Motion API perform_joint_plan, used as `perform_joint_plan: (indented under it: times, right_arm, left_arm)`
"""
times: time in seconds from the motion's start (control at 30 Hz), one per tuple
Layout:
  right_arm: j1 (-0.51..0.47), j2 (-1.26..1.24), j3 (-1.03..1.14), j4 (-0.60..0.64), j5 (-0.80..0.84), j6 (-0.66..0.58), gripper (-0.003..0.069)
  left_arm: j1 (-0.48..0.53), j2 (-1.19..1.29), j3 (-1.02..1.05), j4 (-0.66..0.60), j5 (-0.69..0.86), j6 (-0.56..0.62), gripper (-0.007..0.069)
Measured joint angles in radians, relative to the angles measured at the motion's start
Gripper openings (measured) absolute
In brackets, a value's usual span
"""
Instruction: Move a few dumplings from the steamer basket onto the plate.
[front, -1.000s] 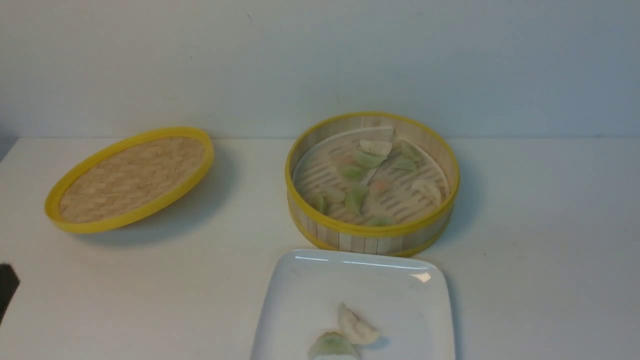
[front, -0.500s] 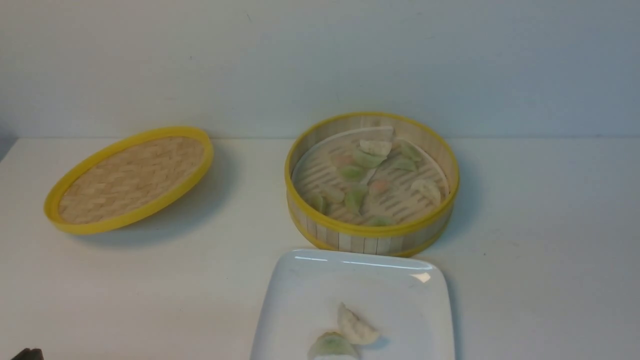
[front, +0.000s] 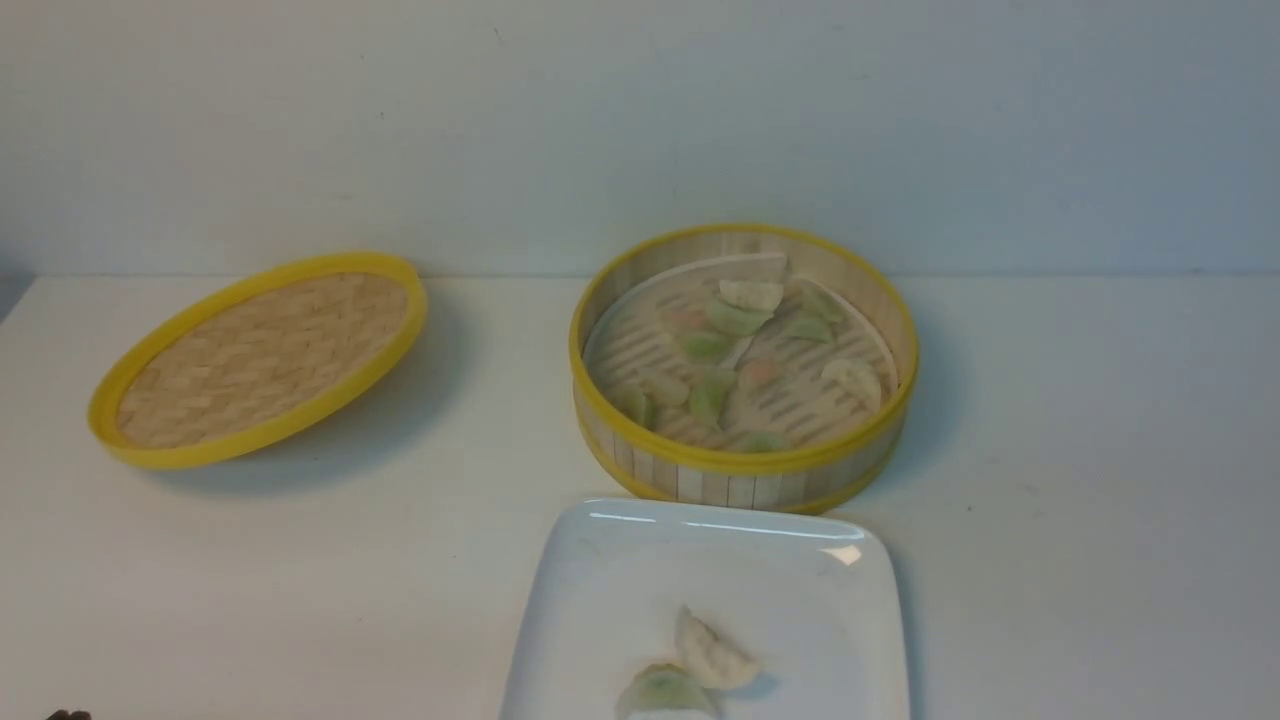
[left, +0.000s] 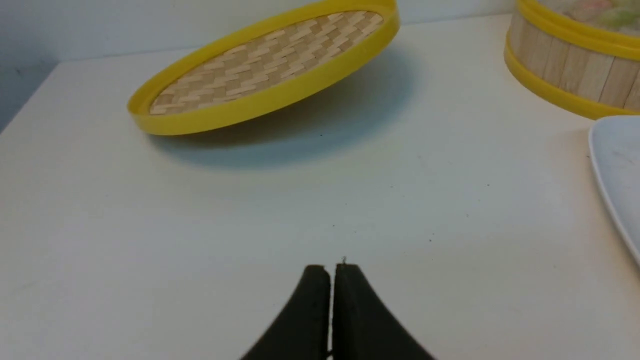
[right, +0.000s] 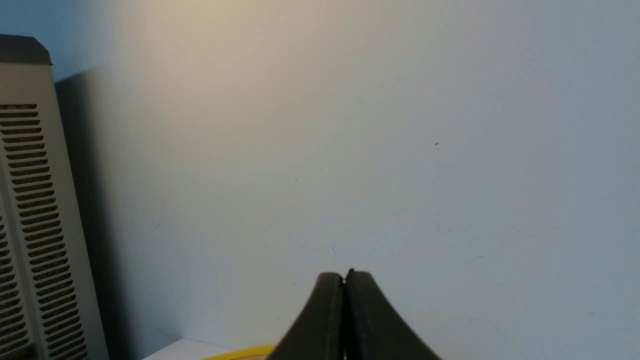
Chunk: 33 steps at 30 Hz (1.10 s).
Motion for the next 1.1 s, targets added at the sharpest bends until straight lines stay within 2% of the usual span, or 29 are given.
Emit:
perform_joint_plan:
  times: [0.13,1.1]
  right_arm:
    - [0.0,0.0,0.0,0.0,0.0,-0.003,-0.0015]
    - [0.0,0.0,0.0,0.0,0.0,-0.019,-0.0015]
  left_arm:
    - [-0.031,0.0,0.0,0.001,0.0,0.0,-0.0006]
    - [-0.032,0.0,0.0,0.002,0.0,-0.001,-0.0006]
